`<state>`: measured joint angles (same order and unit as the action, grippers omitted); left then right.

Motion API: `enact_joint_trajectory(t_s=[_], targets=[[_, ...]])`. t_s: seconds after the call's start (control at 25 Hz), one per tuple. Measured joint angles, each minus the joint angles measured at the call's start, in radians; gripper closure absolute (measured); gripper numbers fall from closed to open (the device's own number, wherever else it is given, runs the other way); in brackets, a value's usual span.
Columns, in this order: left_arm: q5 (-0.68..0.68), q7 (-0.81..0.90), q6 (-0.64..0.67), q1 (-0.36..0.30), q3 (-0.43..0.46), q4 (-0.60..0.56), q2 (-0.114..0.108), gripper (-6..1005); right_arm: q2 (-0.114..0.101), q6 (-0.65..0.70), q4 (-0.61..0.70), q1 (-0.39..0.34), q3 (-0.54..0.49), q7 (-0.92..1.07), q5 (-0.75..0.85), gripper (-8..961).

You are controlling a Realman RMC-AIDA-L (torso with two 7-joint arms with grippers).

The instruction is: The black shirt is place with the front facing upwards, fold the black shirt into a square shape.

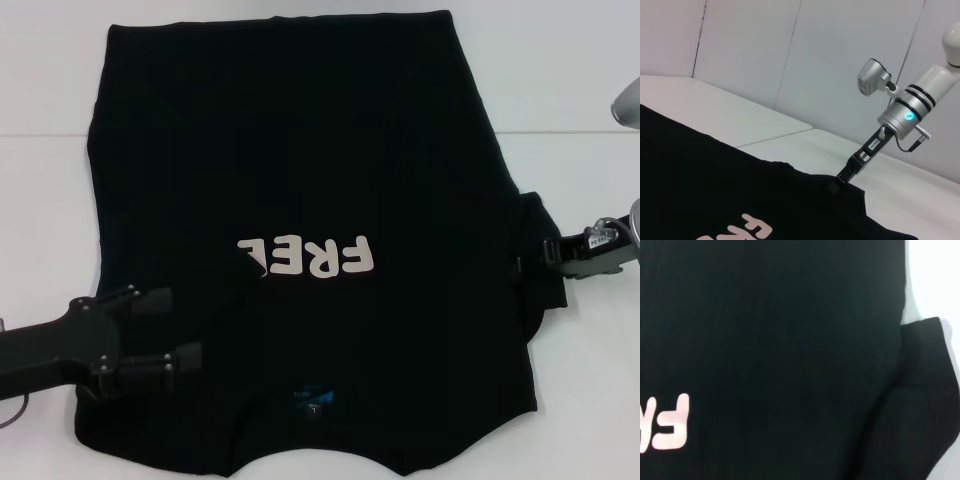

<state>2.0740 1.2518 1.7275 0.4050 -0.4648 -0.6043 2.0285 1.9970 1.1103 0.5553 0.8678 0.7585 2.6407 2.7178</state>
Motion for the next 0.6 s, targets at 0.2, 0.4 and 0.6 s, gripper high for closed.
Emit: enact_joint_trajectory(t_s=[0.2, 0.4, 0.6], targets=[[0.0, 0.0, 0.002, 0.0, 0.0, 0.0, -0.001, 52, -0.001, -0.001, 0.0, -0.001, 0.001, 0.003, 0.0, 485], [0.0, 0.0, 0.002, 0.0, -0.001, 0.0, -0.002, 51, -0.002, -0.001, 0.0, -0.001, 0.001, -0.001, 0.001, 643], [0.0, 0.0, 0.002, 0.0, -0.001, 0.0, -0.002, 52, -0.004, -0.001, 0.0, 0.0, 0.003, 0.003, 0.016, 789]])
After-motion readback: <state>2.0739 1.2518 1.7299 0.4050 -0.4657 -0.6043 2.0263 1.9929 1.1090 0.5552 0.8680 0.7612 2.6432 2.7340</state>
